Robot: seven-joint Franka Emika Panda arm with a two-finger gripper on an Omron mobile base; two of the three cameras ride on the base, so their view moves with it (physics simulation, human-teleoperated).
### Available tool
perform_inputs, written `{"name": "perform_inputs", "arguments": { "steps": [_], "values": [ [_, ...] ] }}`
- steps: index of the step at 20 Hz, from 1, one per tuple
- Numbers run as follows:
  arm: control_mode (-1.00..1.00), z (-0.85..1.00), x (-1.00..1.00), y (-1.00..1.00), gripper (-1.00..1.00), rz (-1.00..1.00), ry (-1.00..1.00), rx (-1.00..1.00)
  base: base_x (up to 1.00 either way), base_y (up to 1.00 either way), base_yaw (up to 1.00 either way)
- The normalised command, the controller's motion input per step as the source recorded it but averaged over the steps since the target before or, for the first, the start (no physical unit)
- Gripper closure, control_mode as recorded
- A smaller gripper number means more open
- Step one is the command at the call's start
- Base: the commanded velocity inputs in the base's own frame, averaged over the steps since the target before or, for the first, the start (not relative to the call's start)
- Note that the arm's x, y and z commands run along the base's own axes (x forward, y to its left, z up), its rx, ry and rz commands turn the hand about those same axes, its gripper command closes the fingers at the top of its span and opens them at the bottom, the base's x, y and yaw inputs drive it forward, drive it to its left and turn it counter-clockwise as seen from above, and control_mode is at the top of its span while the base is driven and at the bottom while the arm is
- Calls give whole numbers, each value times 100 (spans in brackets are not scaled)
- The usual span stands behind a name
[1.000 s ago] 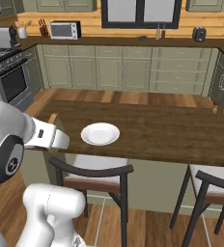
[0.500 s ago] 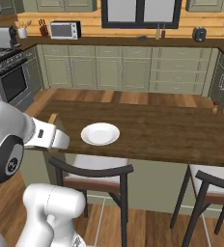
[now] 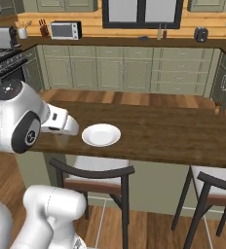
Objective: Start the toaster. Once the lever pops up, take the bread to the plate on the dining counter.
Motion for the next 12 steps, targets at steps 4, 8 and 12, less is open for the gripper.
{"name": "perform_inputs", "arguments": {
  "steps": [4,8,12],
  "values": [
    [-100,-13,100,-9,100,3,9,1,0,0,0],
    [-100,-44,100,-24,100,4,-3,13,0,0,0],
    [-100,-41,100,-1,100,1,-7,7,0,0,0]
  ]
}}
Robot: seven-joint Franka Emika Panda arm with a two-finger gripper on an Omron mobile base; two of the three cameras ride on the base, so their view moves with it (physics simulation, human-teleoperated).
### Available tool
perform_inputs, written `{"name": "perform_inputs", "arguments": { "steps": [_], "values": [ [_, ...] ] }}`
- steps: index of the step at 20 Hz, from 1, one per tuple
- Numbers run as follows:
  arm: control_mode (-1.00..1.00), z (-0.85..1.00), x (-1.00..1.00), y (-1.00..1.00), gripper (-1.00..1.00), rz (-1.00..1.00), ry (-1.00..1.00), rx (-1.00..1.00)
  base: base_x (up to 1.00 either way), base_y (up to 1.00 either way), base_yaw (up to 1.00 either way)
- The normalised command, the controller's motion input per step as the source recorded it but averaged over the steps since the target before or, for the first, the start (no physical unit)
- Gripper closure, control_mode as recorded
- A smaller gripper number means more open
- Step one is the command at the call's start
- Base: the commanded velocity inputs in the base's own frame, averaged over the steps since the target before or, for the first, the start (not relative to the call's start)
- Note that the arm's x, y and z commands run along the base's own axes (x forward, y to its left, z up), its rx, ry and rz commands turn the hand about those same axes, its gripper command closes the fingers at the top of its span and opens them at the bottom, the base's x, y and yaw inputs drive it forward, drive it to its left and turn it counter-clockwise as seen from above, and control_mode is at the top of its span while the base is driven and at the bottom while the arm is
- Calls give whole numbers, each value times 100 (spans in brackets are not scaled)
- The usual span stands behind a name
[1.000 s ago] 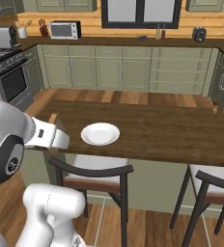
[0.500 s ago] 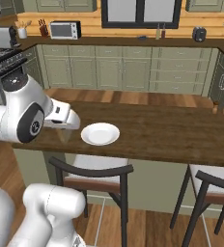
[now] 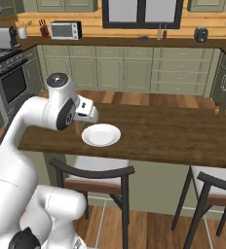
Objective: Start the toaster. Once the lever pops up, take the bread to the plate on the dining counter.
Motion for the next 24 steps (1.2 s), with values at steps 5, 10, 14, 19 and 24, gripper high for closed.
{"name": "perform_inputs", "arguments": {
  "steps": [5,10,14,19,24],
  "values": [
    [-100,-44,100,3,100,5,-9,5,0,0,0],
    [-100,-44,94,-1,100,13,0,11,0,0,0],
    [-100,-40,40,0,100,10,11,2,0,0,0],
    [-100,-29,8,0,100,3,9,0,0,0,0],
    [-100,-25,18,0,100,0,0,0,0,0,0]
  ]
}}
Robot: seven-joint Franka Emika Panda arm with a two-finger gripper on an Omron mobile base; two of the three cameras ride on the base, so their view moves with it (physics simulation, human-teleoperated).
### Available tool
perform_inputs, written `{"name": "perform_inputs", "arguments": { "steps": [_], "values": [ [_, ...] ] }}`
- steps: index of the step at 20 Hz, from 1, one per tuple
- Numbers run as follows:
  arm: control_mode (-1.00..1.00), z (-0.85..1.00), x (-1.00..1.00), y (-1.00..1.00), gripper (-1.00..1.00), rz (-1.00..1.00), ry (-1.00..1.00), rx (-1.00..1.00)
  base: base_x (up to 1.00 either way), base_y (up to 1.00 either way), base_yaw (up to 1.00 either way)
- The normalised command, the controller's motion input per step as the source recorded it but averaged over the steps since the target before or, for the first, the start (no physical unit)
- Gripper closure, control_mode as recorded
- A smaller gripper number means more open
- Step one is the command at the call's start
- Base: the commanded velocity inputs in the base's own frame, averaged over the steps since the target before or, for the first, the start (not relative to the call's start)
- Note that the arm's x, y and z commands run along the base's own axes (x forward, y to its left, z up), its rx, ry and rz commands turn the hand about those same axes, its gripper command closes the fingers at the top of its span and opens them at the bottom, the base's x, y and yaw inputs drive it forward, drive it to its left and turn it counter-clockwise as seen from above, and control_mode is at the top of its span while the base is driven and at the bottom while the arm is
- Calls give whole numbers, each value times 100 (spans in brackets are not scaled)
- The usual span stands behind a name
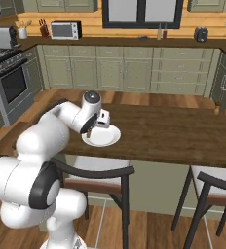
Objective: Start the toaster. Once the lever pops up, take the bread to the plate on the dining counter.
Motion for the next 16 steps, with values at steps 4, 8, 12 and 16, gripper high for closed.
{"name": "perform_inputs", "arguments": {
  "steps": [4,8,12,16],
  "values": [
    [-100,-35,34,7,100,0,0,0,0,0,0],
    [-100,-25,42,11,100,0,0,0,0,0,0],
    [-100,-13,53,6,100,0,0,0,0,0,0],
    [-100,-16,46,0,100,0,4,0,0,0,0]
  ]
}}
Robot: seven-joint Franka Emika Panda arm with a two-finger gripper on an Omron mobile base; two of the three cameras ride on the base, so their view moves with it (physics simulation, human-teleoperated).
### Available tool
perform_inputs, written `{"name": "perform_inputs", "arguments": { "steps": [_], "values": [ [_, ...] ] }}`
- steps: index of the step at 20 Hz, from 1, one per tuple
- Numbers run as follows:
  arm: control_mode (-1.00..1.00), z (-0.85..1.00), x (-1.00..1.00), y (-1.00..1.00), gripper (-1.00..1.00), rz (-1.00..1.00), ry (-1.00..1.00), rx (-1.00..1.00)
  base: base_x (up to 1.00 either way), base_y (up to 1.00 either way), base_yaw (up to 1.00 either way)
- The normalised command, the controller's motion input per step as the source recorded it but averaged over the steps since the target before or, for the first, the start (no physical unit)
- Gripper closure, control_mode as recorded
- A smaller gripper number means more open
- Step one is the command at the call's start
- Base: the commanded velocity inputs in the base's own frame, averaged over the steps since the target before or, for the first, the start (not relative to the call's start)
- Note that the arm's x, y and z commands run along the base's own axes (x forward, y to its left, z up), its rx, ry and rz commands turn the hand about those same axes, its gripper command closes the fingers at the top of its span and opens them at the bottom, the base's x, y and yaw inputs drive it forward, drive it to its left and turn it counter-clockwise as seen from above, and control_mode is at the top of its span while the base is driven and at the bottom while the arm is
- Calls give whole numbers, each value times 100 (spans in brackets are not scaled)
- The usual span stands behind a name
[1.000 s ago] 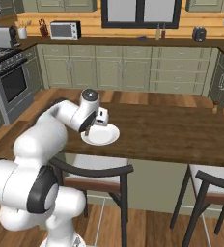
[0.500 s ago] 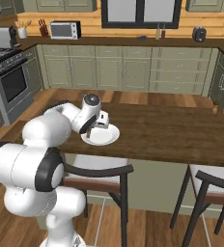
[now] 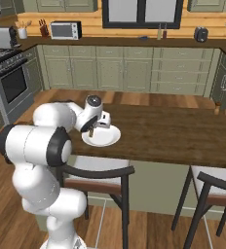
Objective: Start the toaster. Once the lever pops up, take the bread to the plate on the dining counter.
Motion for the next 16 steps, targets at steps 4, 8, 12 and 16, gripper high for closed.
{"name": "perform_inputs", "arguments": {
  "steps": [4,8,12,16],
  "values": [
    [-100,-21,37,0,100,0,0,0,0,0,0],
    [-100,-32,4,0,100,0,3,2,0,0,0],
    [-100,-32,0,0,100,0,2,4,0,0,0],
    [-100,-14,10,0,100,0,0,2,0,0,0]
  ]
}}
